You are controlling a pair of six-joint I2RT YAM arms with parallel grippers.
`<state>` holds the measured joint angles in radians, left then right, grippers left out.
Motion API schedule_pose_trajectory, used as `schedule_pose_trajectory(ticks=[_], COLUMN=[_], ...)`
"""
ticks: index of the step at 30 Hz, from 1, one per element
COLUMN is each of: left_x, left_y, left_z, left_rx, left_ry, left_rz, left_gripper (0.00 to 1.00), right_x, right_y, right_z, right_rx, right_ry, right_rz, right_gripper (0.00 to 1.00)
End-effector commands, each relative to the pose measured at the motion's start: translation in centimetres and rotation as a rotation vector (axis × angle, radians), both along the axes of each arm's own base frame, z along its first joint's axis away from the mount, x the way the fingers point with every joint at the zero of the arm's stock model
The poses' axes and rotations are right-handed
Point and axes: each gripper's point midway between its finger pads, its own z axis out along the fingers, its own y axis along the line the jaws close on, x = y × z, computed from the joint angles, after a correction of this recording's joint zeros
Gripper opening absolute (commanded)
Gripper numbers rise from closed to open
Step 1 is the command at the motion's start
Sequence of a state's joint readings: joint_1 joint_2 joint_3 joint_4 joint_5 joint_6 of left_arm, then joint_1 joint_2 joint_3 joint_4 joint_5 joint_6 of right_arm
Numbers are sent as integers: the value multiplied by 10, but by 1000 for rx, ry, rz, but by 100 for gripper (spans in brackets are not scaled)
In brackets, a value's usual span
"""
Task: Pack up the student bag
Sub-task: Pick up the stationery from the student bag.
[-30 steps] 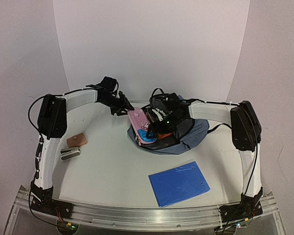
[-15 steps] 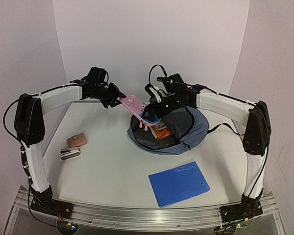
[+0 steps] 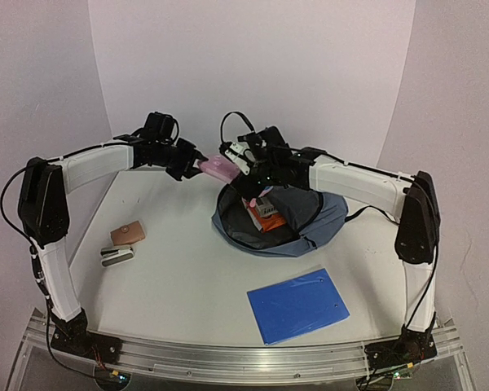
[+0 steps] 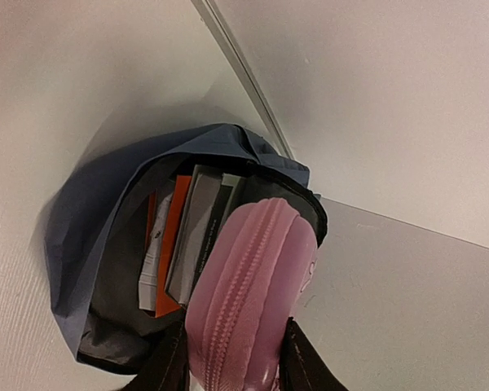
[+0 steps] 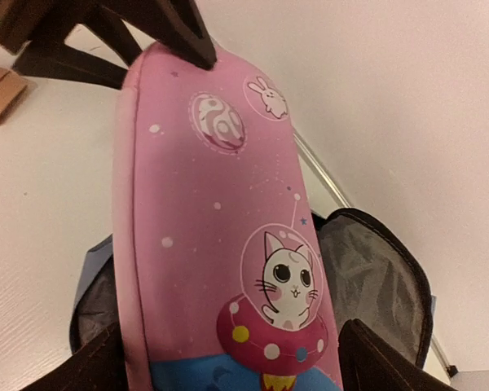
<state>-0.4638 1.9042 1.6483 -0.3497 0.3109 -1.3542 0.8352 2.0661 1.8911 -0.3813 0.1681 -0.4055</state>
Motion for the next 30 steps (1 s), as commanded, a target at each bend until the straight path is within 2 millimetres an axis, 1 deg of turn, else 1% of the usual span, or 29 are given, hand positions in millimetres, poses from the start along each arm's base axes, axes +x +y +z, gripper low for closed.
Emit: schedule_pose_trajectory(ticks=[1, 4, 7, 8, 9, 10, 13, 14, 16, 20, 25, 27, 29, 30], left_x=[-24, -37, -48, -53, -57, -61, -73, -76, -80, -86, -87, -84, -83, -84], left_y=[-14, -14, -12, -12, -12, -13, -15, -16, -15, -18, -20, -19, -20, -21], left_z=[75, 84, 85, 87, 89, 90, 90, 87, 80, 75, 59, 56, 56, 56], left_rx=[-139, -141, -113, -108, -106, -108, -121, -122, -124, -126, -98, -88, -92, -94], left_ry=[-121, -134, -143, -156, -169, -177, -193, -188, -175, -178, -122, -117, -116, -117], left_rz=[-81, -121, -164, -187, -209, -229, -299, -315, -340, -403, -430, -416, -422, -429], left_gripper=[0, 0, 0, 2, 7, 19, 56, 63, 69, 73, 72, 68, 59, 52], right_x=[31, 34, 31, 29, 26, 23, 11, 7, 0, -15, -29, -35, -39, -40], right_y=[-13, -15, -15, -14, -14, -13, -12, -12, -12, -10, -6, -6, -5, -5], right_z=[20, 22, 35, 40, 45, 49, 61, 59, 64, 63, 64, 64, 61, 61], right_rx=[-102, -137, -120, -112, -104, -97, -85, -89, -79, -85, -84, -85, -89, -90], right_ry=[-218, -272, -310, -322, -338, -355, -419, -424, -448, -469, -484, -487, -485, -484], right_rz=[-70, -56, -41, -27, -11, 8, 69, 92, 126, 201, 261, 288, 304, 305], right_gripper=[74, 54, 35, 28, 22, 15, 2, 0, 0, 0, 0, 0, 0, 0])
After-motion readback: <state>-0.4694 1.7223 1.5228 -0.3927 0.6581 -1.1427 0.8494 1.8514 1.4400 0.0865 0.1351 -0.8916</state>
